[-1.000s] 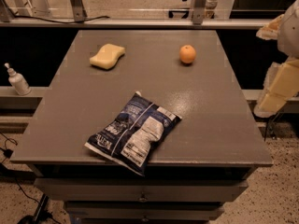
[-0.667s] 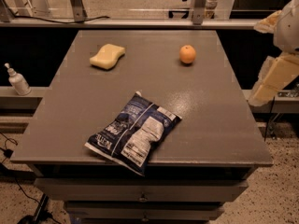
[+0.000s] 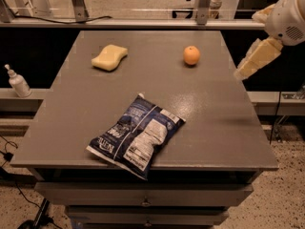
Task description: Move orange near blue chip bag
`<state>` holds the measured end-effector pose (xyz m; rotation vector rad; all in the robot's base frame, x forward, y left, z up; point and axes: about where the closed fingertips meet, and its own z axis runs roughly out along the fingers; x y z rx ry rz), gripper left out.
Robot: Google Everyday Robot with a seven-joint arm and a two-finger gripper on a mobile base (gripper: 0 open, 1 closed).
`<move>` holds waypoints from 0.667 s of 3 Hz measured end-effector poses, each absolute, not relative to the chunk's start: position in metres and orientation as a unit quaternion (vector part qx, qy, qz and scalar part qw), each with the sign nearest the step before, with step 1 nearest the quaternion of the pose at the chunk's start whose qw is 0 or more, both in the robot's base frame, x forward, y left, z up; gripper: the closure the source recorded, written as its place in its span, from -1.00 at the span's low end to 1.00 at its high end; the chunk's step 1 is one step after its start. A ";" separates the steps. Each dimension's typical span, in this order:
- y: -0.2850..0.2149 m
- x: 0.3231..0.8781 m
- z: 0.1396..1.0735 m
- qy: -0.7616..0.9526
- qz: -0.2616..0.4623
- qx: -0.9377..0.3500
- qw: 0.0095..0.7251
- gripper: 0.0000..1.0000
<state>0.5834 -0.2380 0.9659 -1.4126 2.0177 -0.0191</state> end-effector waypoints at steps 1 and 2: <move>-0.232 0.626 0.948 0.785 0.038 -0.495 0.369 -1.00; -0.225 0.664 0.930 0.791 0.072 -0.457 0.399 -1.00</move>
Offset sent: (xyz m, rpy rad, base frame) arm 0.1305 0.0156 -0.0550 0.3931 -0.0246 -0.1588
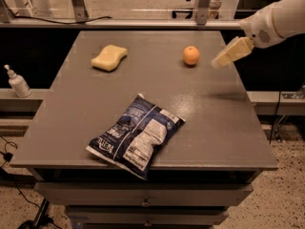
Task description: Move orange near blue chip bag
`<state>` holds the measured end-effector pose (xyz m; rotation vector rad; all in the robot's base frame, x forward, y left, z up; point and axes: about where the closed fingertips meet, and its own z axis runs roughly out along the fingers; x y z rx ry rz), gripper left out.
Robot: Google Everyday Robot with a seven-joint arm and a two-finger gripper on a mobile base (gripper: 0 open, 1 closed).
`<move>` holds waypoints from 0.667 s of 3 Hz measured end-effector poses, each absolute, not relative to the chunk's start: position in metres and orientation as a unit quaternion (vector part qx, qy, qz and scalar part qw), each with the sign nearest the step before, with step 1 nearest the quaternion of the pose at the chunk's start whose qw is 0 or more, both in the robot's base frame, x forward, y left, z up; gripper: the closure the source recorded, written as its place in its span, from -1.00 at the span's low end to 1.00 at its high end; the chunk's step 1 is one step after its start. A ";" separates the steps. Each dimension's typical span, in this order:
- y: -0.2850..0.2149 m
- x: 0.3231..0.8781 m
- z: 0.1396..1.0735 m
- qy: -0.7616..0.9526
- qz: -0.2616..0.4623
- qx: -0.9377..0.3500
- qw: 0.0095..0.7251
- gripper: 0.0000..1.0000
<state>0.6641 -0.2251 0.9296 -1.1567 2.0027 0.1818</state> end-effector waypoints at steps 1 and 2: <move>-0.216 0.697 0.913 0.790 0.102 -0.428 0.426 -1.00; -0.195 0.722 0.891 0.784 0.137 -0.413 0.442 -1.00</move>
Offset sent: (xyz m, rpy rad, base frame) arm 0.0875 0.0515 -0.0599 0.2778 -0.0103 -0.0128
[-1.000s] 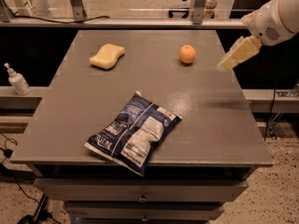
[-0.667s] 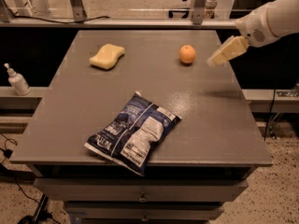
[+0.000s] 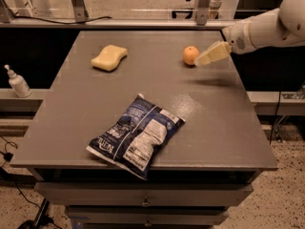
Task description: Move orange near blue chip bag
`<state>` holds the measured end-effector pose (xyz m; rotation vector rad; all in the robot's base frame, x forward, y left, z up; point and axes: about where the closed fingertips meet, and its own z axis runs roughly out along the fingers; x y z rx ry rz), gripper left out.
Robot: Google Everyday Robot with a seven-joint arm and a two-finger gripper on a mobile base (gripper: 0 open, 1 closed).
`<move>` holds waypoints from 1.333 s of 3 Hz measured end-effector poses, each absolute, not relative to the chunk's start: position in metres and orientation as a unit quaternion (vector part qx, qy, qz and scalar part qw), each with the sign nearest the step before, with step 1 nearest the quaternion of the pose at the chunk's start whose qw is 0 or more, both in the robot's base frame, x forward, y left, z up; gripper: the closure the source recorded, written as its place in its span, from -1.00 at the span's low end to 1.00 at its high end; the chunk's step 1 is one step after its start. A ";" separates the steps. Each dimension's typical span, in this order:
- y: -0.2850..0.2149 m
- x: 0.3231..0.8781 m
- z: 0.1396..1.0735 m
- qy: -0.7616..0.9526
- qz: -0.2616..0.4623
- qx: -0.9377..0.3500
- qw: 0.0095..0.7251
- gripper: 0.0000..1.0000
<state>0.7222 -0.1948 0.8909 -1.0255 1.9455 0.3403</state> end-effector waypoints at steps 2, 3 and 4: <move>-0.145 0.746 0.851 0.768 0.183 -0.412 0.454 -1.00; -0.139 0.749 0.845 0.763 0.186 -0.411 0.464 -0.65; -0.145 0.750 0.854 0.757 0.178 -0.412 0.475 -0.20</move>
Offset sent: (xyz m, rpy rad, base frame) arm 0.0344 0.0703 -0.0548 0.1283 -0.0010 0.0643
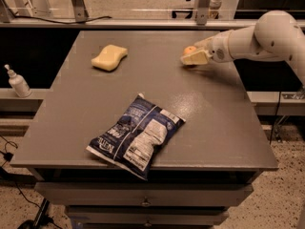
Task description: Move orange near blue chip bag
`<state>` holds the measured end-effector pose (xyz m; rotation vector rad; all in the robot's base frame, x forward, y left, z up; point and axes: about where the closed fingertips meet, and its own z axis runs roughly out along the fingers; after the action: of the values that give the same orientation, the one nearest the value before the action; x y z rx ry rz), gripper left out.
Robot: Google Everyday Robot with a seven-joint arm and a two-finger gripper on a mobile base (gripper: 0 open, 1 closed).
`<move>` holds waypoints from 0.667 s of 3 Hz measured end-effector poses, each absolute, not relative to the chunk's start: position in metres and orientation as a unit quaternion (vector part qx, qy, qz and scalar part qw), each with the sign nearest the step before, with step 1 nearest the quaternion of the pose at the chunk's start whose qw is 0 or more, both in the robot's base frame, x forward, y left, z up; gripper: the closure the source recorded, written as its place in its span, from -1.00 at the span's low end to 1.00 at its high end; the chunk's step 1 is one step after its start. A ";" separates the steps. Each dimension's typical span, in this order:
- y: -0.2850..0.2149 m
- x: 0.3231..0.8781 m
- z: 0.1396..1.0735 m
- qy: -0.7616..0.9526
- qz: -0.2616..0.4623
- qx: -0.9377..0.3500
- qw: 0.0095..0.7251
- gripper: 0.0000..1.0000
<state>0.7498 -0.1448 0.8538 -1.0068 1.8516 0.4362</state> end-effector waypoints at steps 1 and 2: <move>-0.148 0.745 0.876 0.745 0.171 -0.419 0.490 0.26; -0.142 0.729 0.898 0.735 0.177 -0.431 0.492 0.76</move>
Offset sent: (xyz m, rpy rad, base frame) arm -0.0409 0.0033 0.0726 0.0019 -0.0704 0.0706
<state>0.7294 -0.1422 0.8978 -1.0461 1.7844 0.4296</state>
